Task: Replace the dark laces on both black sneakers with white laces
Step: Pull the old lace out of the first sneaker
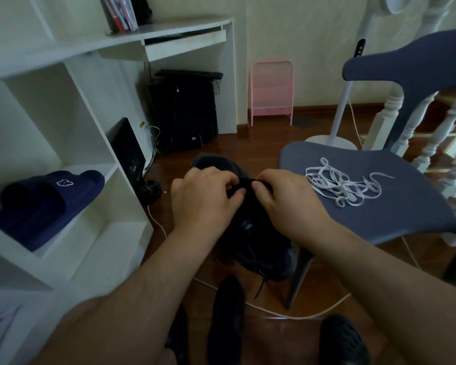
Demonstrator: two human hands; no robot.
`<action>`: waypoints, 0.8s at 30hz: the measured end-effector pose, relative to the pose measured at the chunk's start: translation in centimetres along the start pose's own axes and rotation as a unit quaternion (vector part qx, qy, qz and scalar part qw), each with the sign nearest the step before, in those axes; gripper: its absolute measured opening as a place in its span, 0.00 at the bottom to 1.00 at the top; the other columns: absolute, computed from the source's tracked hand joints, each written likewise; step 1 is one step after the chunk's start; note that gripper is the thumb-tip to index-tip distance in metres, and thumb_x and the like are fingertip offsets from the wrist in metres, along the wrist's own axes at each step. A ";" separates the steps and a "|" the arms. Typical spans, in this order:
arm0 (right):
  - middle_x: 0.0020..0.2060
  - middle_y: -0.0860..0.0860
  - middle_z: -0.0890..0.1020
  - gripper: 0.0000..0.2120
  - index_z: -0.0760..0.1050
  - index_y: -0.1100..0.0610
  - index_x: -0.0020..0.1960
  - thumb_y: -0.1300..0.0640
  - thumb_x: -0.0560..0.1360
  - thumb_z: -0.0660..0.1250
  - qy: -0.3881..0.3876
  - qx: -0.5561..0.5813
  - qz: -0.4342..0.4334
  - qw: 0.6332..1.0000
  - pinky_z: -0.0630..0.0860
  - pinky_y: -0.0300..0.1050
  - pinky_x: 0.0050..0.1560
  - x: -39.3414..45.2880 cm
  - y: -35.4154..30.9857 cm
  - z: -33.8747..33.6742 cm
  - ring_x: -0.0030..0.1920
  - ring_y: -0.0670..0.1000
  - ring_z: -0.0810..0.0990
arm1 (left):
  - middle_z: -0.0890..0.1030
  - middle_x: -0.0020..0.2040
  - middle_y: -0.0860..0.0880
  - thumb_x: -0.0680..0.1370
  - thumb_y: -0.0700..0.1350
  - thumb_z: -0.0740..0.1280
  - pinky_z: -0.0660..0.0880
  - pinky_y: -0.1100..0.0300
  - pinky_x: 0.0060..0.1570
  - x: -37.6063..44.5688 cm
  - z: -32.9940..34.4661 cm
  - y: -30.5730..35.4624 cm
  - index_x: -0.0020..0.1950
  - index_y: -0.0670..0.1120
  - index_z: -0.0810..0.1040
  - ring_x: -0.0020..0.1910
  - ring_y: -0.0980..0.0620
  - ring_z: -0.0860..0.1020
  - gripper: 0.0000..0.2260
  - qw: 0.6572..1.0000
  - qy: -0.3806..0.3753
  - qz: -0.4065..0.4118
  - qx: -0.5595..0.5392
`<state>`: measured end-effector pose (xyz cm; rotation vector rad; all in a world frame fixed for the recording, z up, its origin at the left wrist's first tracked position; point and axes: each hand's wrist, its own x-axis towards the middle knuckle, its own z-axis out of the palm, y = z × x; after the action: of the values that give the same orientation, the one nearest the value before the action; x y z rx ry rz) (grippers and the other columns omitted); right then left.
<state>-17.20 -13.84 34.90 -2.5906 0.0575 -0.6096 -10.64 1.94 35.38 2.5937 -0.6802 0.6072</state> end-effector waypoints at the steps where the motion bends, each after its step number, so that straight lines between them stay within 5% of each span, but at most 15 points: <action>1: 0.43 0.50 0.81 0.11 0.79 0.54 0.50 0.47 0.82 0.64 -0.008 0.001 -0.006 1.000 0.74 0.53 0.47 0.0 -0.1 -0.1 0.46 0.53 0.78 | 0.79 0.48 0.60 0.80 0.62 0.68 0.67 0.51 0.50 -0.1 0.1 0.0 0.54 0.61 0.83 0.54 0.52 0.76 0.09 1.000 0.005 0.006 -0.003; 5: 0.46 0.50 0.82 0.10 0.79 0.54 0.52 0.48 0.80 0.68 -0.047 -0.021 -0.017 0.999 0.74 0.53 0.49 0.1 0.1 -0.5 0.49 0.54 0.79 | 0.78 0.45 0.60 0.80 0.58 0.68 0.70 0.51 0.50 -0.3 0.8 -0.7 0.50 0.59 0.85 0.51 0.52 0.77 0.07 0.996 0.016 0.042 -0.080; 9: 0.44 0.51 0.80 0.11 0.77 0.54 0.49 0.48 0.83 0.61 -0.053 -0.059 -0.021 0.997 0.76 0.58 0.47 0.1 0.3 0.0 0.48 0.58 0.79 | 0.79 0.40 0.59 0.76 0.52 0.68 0.75 0.50 0.52 -0.5 0.7 -0.7 0.40 0.59 0.82 0.46 0.55 0.78 0.06 0.972 -0.012 0.023 -0.236; 12: 0.39 0.52 0.78 0.14 0.73 0.56 0.42 0.49 0.82 0.61 -0.019 -0.061 0.012 0.998 0.73 0.56 0.42 0.3 1.0 -0.6 0.43 0.59 0.77 | 0.74 0.32 0.56 0.69 0.41 0.64 0.69 0.58 0.40 -0.2 -0.4 -0.5 0.28 0.55 0.76 0.35 0.56 0.72 0.12 0.885 -0.064 -0.023 -0.461; 14: 0.37 0.52 0.76 0.15 0.72 0.57 0.40 0.50 0.82 0.61 -0.004 -0.057 0.025 0.998 0.72 0.56 0.40 0.5 1.4 -1.1 0.41 0.59 0.76 | 0.69 0.29 0.52 0.68 0.39 0.61 0.65 0.58 0.34 -0.2 -1.4 -0.8 0.27 0.53 0.72 0.32 0.54 0.67 0.12 0.853 -0.101 -0.024 -0.511; 16: 0.38 0.52 0.78 0.15 0.74 0.56 0.41 0.49 0.82 0.61 -0.003 -0.060 0.017 0.998 0.74 0.56 0.41 0.5 1.4 -1.3 0.41 0.57 0.76 | 0.72 0.29 0.46 0.75 0.43 0.62 0.67 0.49 0.33 -0.2 -1.5 -1.1 0.31 0.47 0.76 0.32 0.46 0.70 0.13 0.893 -0.119 -0.017 -0.435; 18: 0.41 0.51 0.79 0.14 0.77 0.55 0.45 0.47 0.82 0.61 -0.012 -0.059 0.003 0.998 0.76 0.57 0.44 0.3 1.0 -1.2 0.44 0.57 0.78 | 0.81 0.33 0.50 0.82 0.51 0.65 0.76 0.45 0.39 -0.5 -1.3 -1.0 0.38 0.50 0.84 0.36 0.50 0.79 0.15 0.941 -0.125 -0.024 -0.313; 24: 0.37 0.49 0.73 0.16 0.73 0.54 0.42 0.47 0.83 0.58 -0.024 -0.078 -0.035 0.996 0.75 0.58 0.43 0.0 -0.1 -0.3 0.41 0.57 0.76 | 0.83 0.35 0.57 0.82 0.59 0.68 0.82 0.49 0.39 -0.4 -1.2 0.0 0.42 0.62 0.84 0.36 0.59 0.81 0.11 0.960 -0.124 -0.072 -0.240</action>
<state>-17.31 -13.85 35.21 -2.7672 -0.0005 -0.5897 -11.33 2.65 36.16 2.2475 -0.6150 0.0536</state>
